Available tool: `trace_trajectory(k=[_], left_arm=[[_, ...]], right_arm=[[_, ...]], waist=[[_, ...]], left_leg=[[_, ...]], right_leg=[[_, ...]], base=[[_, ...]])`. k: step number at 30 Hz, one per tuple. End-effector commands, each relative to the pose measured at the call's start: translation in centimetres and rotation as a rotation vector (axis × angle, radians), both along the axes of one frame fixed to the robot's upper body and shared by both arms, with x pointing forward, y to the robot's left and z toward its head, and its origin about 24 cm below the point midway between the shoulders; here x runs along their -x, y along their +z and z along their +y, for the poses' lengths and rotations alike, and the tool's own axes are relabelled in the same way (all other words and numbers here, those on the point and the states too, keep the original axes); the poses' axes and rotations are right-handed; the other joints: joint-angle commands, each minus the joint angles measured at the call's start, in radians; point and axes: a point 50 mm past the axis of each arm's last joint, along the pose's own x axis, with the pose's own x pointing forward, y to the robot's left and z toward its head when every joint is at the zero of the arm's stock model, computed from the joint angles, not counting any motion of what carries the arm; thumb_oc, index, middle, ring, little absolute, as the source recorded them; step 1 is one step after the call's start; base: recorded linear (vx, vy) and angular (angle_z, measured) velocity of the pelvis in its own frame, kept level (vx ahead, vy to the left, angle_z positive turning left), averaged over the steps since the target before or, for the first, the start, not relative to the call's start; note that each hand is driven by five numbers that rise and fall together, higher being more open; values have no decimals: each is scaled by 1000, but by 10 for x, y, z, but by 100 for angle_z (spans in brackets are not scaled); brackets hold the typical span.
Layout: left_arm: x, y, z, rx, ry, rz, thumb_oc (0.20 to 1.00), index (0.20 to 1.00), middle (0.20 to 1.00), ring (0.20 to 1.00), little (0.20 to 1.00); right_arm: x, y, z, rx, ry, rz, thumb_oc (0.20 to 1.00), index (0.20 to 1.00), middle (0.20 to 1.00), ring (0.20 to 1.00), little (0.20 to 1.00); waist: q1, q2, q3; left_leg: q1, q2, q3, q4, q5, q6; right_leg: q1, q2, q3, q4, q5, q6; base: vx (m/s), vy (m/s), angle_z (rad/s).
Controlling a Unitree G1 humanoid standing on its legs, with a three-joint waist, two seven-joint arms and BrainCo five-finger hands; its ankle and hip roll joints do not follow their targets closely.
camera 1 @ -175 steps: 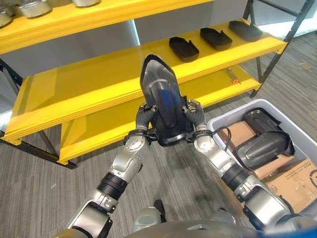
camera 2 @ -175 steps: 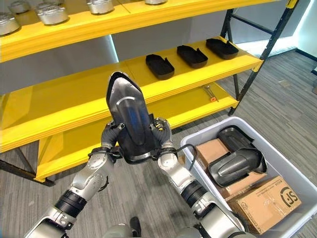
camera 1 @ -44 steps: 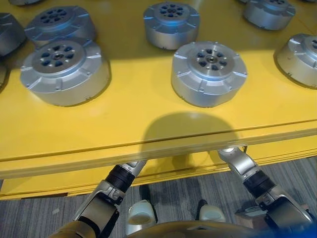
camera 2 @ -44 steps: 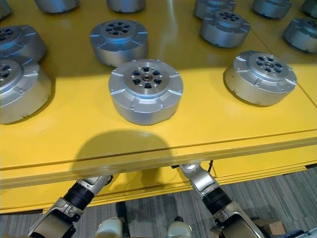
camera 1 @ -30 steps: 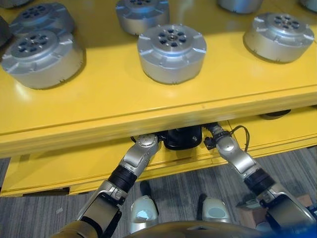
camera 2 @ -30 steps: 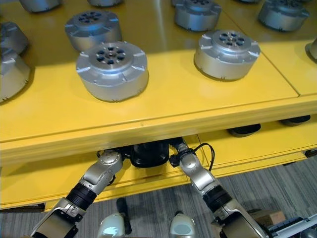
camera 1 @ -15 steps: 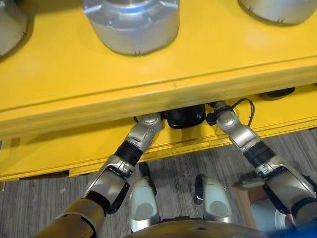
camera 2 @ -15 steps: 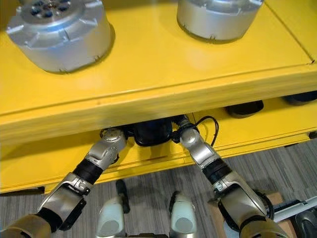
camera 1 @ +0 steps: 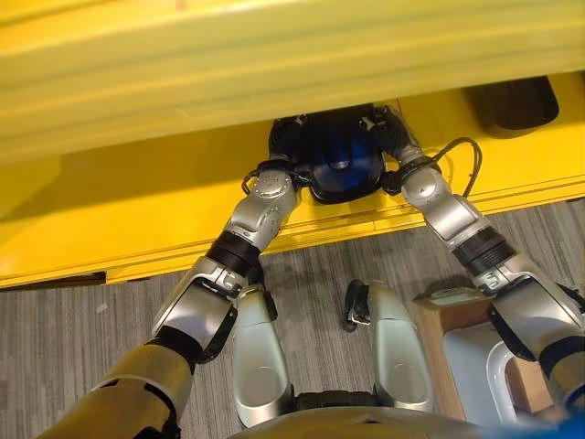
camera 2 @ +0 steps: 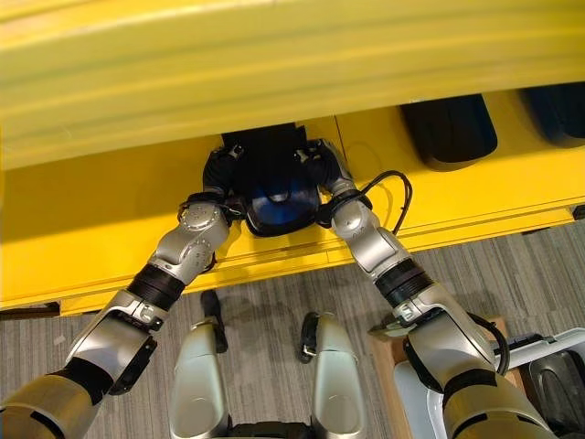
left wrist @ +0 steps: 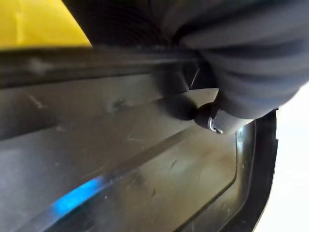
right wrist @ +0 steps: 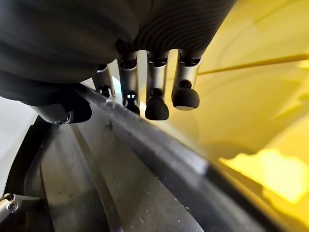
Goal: Move parts from the plastic box to the shelf.
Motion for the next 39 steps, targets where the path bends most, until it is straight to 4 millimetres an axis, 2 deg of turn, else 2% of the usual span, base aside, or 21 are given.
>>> trace_trajectory(k=[1, 2, 3, 4, 5, 6, 7, 23, 33, 39], left_arm=[[-1, 25, 0, -11, -3, -121, 460, 460, 460, 460, 460], [-1, 26, 0, -9, -3, -121, 576, 576, 576, 576, 576], [-2, 26, -1, -3, -9, -122, 937, 937, 937, 937, 937], [-2, 27, -1, 0, -9, -121, 1000, 1000, 1000, 1000, 1000], [-2, 28, -2, -5, -3, -122, 1000, 1000, 1000, 1000, 1000], [-3, 29, -1, -16, -3, -123, 1000, 1000, 1000, 1000, 1000], [-4, 29, -1, -18, -5, -124, 1000, 1000, 1000, 1000, 1000], [-8, 50, 8, -151, 138, -238, 1000, 1000, 1000, 1000, 1000], [-8, 68, 8, -187, 127, -313, 1000, 1000, 1000, 1000, 1000], [-9, 71, 7, -168, 131, -312, 1000, 1000, 1000, 1000, 1000]], right_arm=[[3, 23, 7, 14, 61, -114, 200, 200, 200, 200, 200], [3, 23, 7, 15, 61, -116, 200, 200, 200, 200, 200], [3, 24, 7, 19, 60, -121, 200, 200, 200, 200, 200], [3, 24, 6, 17, 57, -122, 200, 200, 200, 200, 200], [3, 24, 5, 13, 47, -122, 200, 200, 200, 200, 200], [1, 25, 3, -8, 22, -119, 667, 667, 667, 667, 667], [0, 25, 2, -13, 16, -114, 1000, 1000, 1000, 1000, 1000], [-5, 13, -13, -124, -74, -55, 1000, 1000, 1000, 1000, 1000], [-8, 4, -17, -136, -87, -20, 1000, 1000, 1000, 1000, 1000], [-8, 9, -18, -124, -100, -74, 1000, 1000, 1000, 1000, 1000]], waist=[[5, -34, -28], [5, -34, -28], [4, -35, -27], [3, -35, -28], [2, -36, -28], [1, -37, -31], [0, -37, -31], [-12, -37, -28], [-15, -32, -24], [-15, -27, -26]], left_leg=[[48, -58, 87, 32, -103, 22], [49, -57, 88, 33, -103, 22], [51, -57, 88, 34, -105, 23], [52, -56, 89, 36, -107, 23], [52, -56, 89, 38, -108, 23], [54, -56, 90, 39, -110, 23], [54, -55, 90, 40, -111, 23], [64, -70, 98, 32, -120, 26], [63, -81, 106, 22, -116, 31], [68, -87, 108, 11, -111, 32]], right_leg=[[87, 83, -12, -50, -4, 30], [87, 83, -12, -49, -4, 30], [86, 82, -11, -48, -2, 31], [87, 82, -10, -48, -2, 31], [87, 82, -9, -48, -2, 32], [88, 82, -6, -50, 0, 33], [86, 81, -6, -47, 0, 33], [69, 78, 8, -48, 13, 40], [58, 71, 11, -47, 17, 41], [64, 71, 10, -60, 23, 42]], base=[[0, 0, 0], [0, 0, 0], [0, 0, 0], [38, -11, 2], [63, -15, 2], [53, -11, 2], [51, -7, 1], [12, 3, 0], [-3, 3, 0], [0, 0, 0]])
